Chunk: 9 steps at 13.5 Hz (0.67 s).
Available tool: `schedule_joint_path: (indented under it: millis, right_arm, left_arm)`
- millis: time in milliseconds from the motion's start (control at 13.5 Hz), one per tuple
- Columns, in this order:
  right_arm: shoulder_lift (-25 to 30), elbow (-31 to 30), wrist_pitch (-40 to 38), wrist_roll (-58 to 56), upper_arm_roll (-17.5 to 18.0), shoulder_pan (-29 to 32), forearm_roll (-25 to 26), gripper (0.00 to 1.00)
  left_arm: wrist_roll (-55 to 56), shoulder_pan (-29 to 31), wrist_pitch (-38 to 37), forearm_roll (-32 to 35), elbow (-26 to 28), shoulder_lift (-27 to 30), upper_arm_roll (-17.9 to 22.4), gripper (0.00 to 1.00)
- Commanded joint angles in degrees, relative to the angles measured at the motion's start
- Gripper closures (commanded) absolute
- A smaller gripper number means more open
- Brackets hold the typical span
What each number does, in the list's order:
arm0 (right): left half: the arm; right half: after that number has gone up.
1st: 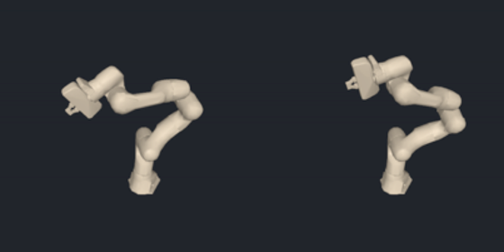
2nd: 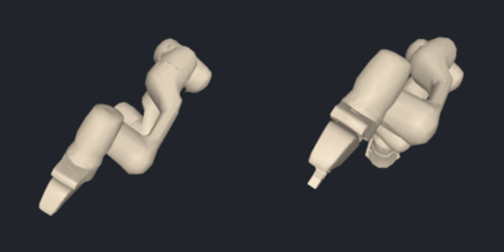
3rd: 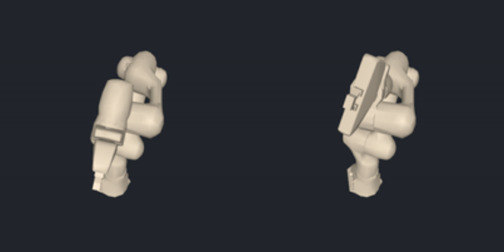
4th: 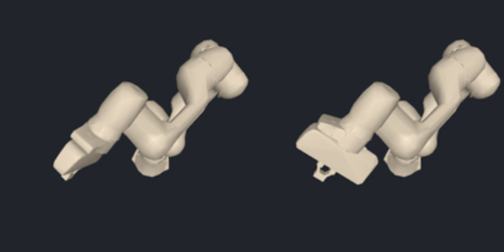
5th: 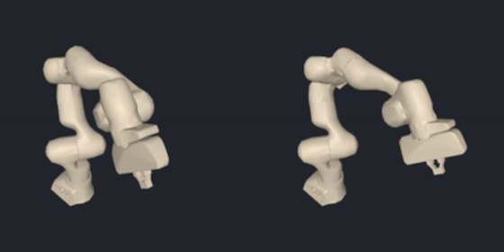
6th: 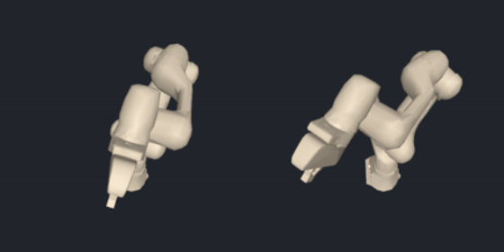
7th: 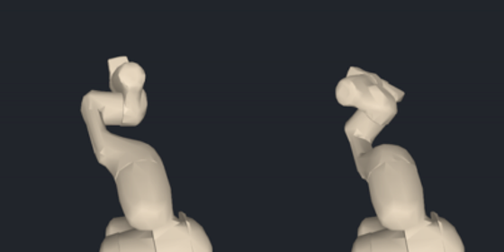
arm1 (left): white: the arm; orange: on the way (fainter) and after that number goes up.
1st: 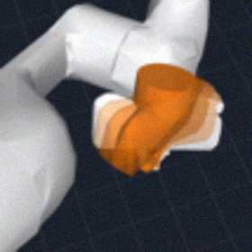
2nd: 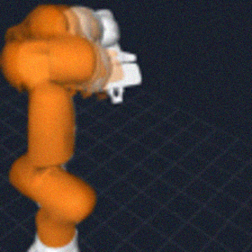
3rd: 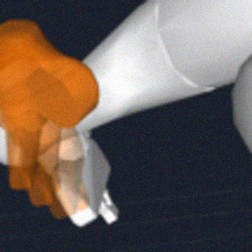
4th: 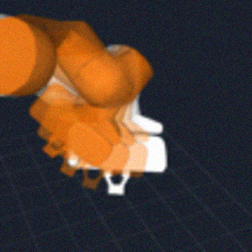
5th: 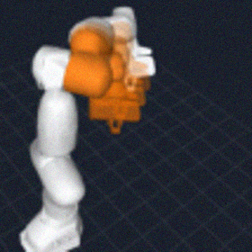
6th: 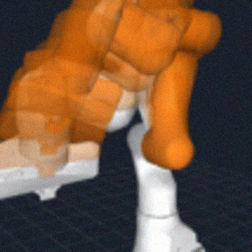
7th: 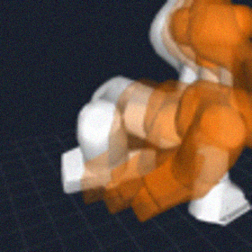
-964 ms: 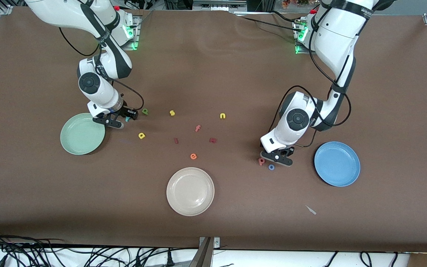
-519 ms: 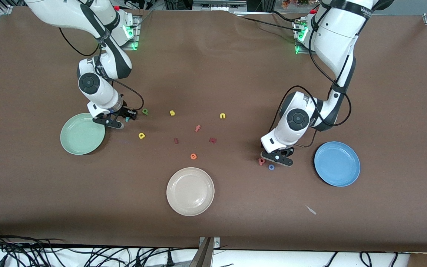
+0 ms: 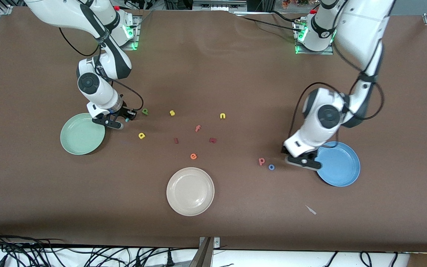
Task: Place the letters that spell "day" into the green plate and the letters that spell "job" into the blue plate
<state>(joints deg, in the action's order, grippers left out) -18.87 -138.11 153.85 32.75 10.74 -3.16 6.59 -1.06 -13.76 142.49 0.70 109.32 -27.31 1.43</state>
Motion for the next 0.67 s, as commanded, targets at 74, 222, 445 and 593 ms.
schedule_joint_path:
  millis: [74,222,445,593]
  right_arm:
    - [-2.3,0.5,1.9,-1.2,-0.5,0.2,-0.3,0.80]
    - [-2.2,0.5,1.9,-1.2,-0.5,0.2,-0.3,0.82]
    - [-1.3,2.4,-0.7,-1.5,-0.5,0.2,-0.3,0.85]
    - [-0.5,6.2,-8.0,-1.9,-0.4,0.2,-0.3,0.85]
  left_arm:
    - [-16.7,9.7,0.3,-0.7,7.8,6.2,-1.3,0.71]
    - [-18.1,10.6,0.7,-1.0,7.9,5.8,-1.3,0.53]
    - [-18.0,10.4,0.9,-1.2,7.3,5.6,-1.4,0.03]
    - [-17.7,9.7,0.9,-1.4,7.0,5.6,-1.5,0.04]
